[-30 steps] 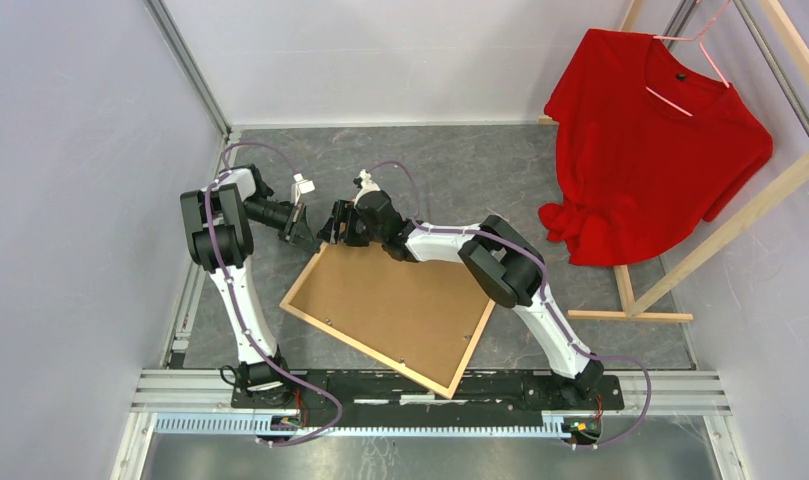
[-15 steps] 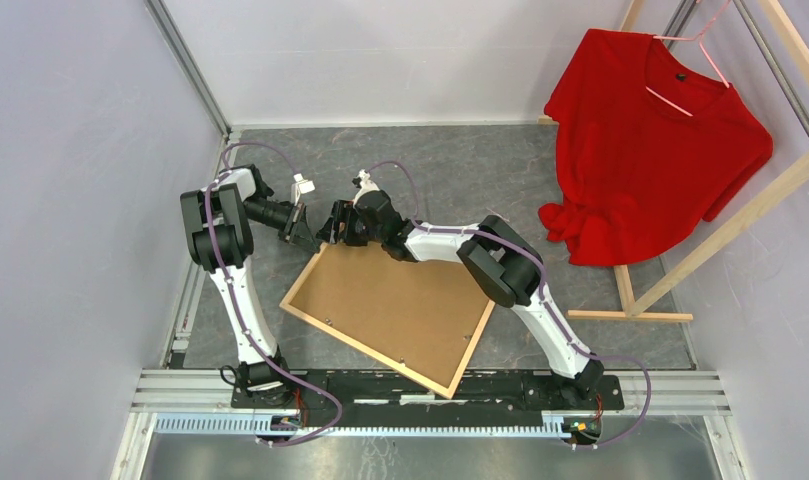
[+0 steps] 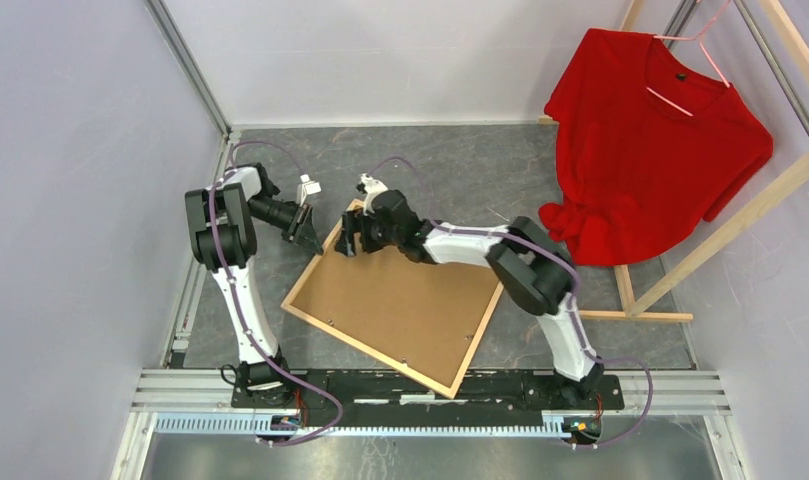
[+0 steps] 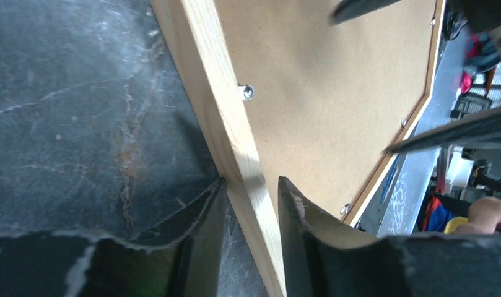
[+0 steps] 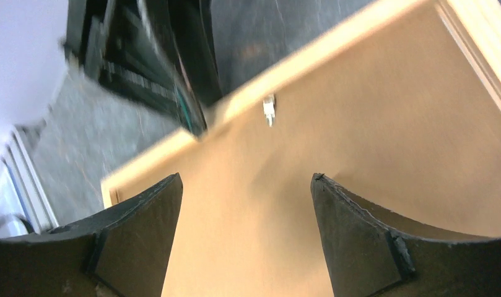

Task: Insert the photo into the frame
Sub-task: Install the photo frame at the center of the board, then turn over the photo frame at the center of the board.

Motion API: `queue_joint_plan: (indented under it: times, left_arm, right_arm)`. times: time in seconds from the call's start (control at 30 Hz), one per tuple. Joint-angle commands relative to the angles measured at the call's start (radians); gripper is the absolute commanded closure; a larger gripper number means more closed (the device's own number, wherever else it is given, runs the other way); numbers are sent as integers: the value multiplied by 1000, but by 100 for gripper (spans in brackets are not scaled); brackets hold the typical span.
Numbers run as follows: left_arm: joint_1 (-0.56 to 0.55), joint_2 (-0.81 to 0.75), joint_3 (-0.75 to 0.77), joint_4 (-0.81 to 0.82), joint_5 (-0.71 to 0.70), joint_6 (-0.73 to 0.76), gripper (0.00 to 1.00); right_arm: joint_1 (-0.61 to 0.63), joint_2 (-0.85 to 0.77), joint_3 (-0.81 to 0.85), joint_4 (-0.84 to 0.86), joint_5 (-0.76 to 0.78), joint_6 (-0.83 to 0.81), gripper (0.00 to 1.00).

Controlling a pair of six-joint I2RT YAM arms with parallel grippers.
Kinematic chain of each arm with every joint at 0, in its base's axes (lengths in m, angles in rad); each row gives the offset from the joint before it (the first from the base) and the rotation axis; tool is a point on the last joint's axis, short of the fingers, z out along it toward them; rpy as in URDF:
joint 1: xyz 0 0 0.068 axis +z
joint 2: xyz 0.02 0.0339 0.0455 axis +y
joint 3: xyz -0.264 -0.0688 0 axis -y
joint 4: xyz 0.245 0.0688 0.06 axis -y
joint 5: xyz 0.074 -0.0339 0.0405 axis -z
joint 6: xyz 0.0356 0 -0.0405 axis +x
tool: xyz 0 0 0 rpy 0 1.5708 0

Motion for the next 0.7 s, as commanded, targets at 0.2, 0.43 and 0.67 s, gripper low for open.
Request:
queue_joint_plan:
  times: [0.2, 0.43, 0.67]
  left_arm:
    - [-9, -258, -53, -5, -66, -35, 44]
    - [7, -496, -183, -24, -109, -16, 31]
    - [44, -766, -342, 41, -103, 11, 0]
  right_arm:
    - [241, -490, -449, -206, 174, -347, 18]
    - [458, -536, -494, -243, 343, -355, 23]
    - [553, -459, -483, -252, 444, -360, 38]
